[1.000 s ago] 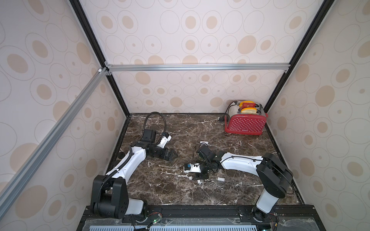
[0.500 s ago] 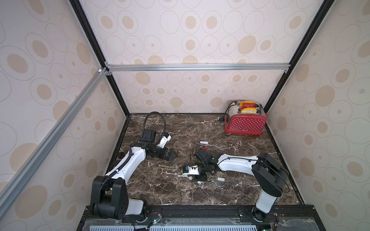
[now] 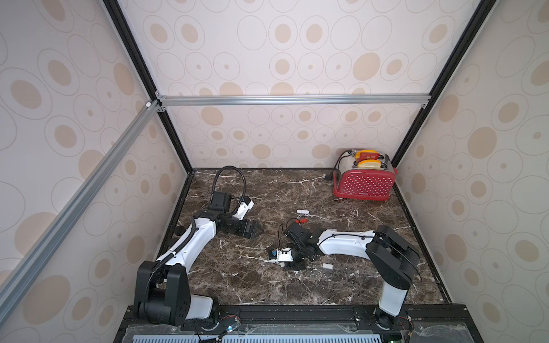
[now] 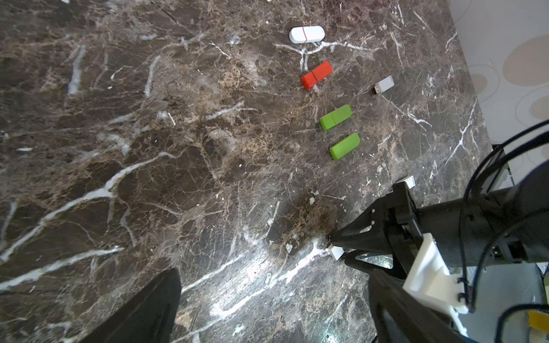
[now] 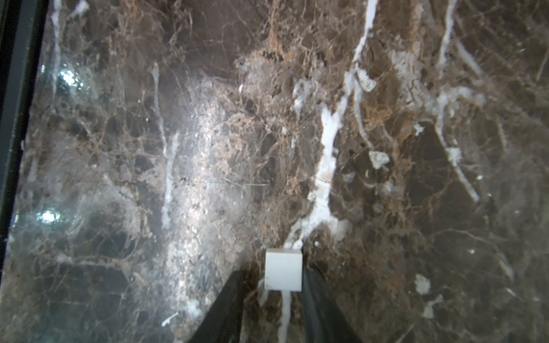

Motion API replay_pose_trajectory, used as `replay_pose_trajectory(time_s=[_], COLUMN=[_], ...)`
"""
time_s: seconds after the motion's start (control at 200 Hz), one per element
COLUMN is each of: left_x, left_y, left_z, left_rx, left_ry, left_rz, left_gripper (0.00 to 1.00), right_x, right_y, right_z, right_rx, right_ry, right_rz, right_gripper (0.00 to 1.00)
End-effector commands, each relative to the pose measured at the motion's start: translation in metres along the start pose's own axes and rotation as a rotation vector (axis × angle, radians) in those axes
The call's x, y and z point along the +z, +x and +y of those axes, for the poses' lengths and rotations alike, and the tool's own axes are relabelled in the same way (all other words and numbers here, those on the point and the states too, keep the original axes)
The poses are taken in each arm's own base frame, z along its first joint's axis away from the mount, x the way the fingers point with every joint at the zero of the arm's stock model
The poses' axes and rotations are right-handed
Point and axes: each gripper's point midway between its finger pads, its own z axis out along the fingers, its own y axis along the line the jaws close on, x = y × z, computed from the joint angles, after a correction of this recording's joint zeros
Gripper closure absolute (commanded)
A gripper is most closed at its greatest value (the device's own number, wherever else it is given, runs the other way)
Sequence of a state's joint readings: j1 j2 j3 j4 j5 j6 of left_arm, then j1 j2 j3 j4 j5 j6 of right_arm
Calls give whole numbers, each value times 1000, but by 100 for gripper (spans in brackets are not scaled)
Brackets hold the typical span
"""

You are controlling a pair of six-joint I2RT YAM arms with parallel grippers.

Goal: Close the usb drive cover
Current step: Pick up the cover from the center of the board.

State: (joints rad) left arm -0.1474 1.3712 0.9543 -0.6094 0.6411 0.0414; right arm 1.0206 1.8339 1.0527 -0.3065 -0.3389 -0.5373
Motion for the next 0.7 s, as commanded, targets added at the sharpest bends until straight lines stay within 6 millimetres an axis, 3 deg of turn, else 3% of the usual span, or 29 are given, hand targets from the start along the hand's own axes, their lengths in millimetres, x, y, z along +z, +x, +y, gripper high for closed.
replay_pose_trajectory(time_s=[0.0, 0.371, 0.696], left_x=[-5, -5, -6], left_y=[-10, -9, -10], left_z=[0, 0, 0], left_rx=[-2, -2, 0], left_ry=[-2, -3, -7], left_rz=[-11, -11, -14], left_gripper=[1, 1, 1], right_x=[9, 7, 5], right_y=[8, 8, 10], right_z=[1, 0, 2], right_rx=[7, -3, -11], right_ry=[-11, -6, -1], right_rz=[45, 55, 55], right_gripper=[67, 77, 72])
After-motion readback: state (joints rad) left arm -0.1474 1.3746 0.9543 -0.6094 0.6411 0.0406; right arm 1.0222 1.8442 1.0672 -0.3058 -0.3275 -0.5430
